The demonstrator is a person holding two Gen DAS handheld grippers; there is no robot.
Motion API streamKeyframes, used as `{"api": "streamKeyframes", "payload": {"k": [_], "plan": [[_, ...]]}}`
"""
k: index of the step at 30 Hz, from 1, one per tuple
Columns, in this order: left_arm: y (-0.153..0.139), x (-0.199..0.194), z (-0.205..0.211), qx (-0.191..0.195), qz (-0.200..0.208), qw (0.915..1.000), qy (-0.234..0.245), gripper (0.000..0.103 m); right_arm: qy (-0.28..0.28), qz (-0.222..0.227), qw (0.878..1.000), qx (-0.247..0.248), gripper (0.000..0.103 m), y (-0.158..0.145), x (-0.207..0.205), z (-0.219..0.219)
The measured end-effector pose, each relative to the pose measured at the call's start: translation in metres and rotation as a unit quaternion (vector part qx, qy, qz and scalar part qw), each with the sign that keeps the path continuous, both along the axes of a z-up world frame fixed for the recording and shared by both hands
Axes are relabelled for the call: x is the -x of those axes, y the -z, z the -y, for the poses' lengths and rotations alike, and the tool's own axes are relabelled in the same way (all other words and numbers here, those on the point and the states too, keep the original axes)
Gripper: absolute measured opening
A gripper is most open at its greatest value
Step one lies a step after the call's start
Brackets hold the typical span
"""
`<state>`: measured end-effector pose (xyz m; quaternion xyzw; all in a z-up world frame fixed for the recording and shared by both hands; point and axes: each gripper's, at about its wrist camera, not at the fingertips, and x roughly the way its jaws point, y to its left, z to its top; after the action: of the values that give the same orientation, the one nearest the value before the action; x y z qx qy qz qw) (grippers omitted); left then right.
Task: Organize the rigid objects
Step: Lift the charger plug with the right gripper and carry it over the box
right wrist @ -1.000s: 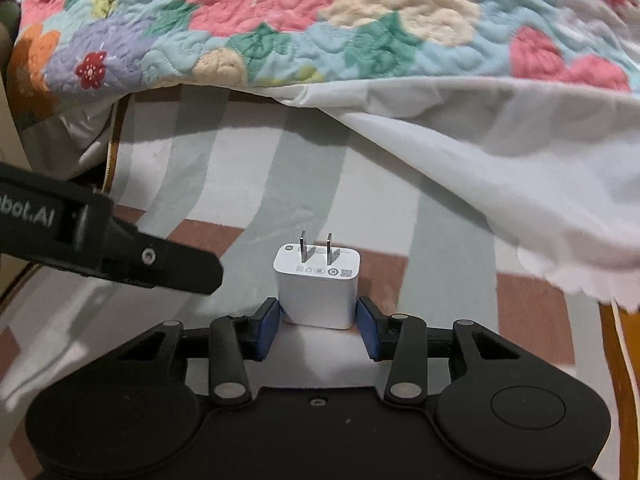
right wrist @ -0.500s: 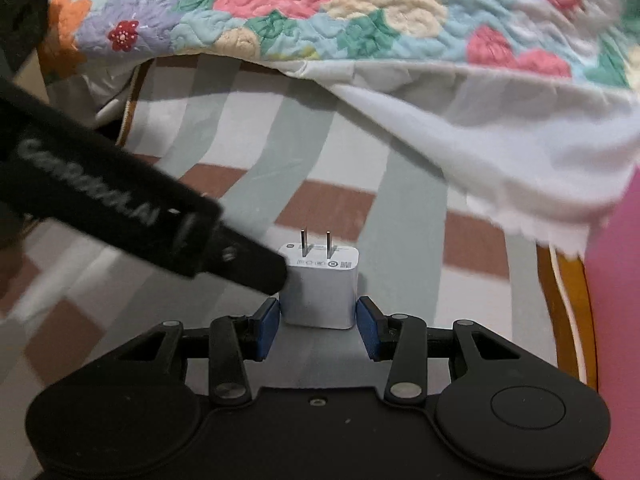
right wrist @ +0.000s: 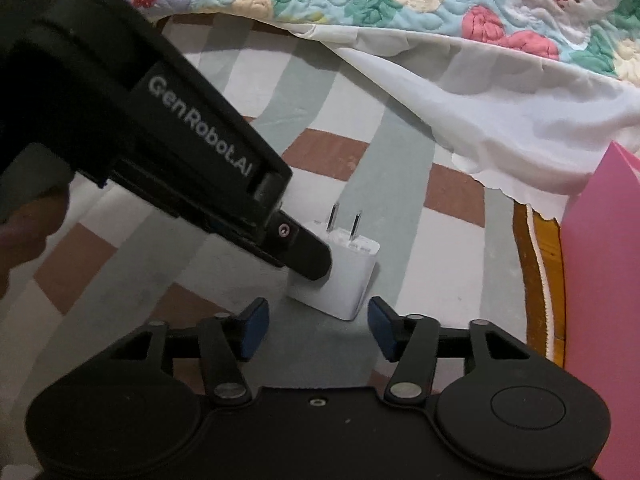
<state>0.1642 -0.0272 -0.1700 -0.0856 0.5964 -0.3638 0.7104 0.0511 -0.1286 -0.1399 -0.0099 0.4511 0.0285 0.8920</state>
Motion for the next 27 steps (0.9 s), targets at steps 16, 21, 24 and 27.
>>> {"api": "streamKeyframes", "payload": {"k": [16, 21, 24, 27], "plan": [[-0.004, -0.024, -0.010, -0.002, 0.052, 0.9960, -0.072, 0.039, 0.007, 0.002, 0.999, -0.037, 0.067, 0.004, -0.026, 0.019], [0.011, -0.032, -0.008, 0.046, -0.023, 0.9971, -0.056, 0.037, 0.011, 0.003, 0.999, -0.037, 0.072, 0.006, -0.038, 0.014], [0.017, -0.023, -0.002, 0.052, -0.047, 0.9963, -0.050, 0.035, -0.009, 0.008, 1.000, -0.019, 0.079, 0.010, -0.039, 0.008], [0.009, -0.015, 0.007, 0.028, -0.017, 0.9992, -0.024, 0.032, -0.006, 0.014, 1.000, -0.022, 0.076, 0.010, -0.035, 0.008]]}}
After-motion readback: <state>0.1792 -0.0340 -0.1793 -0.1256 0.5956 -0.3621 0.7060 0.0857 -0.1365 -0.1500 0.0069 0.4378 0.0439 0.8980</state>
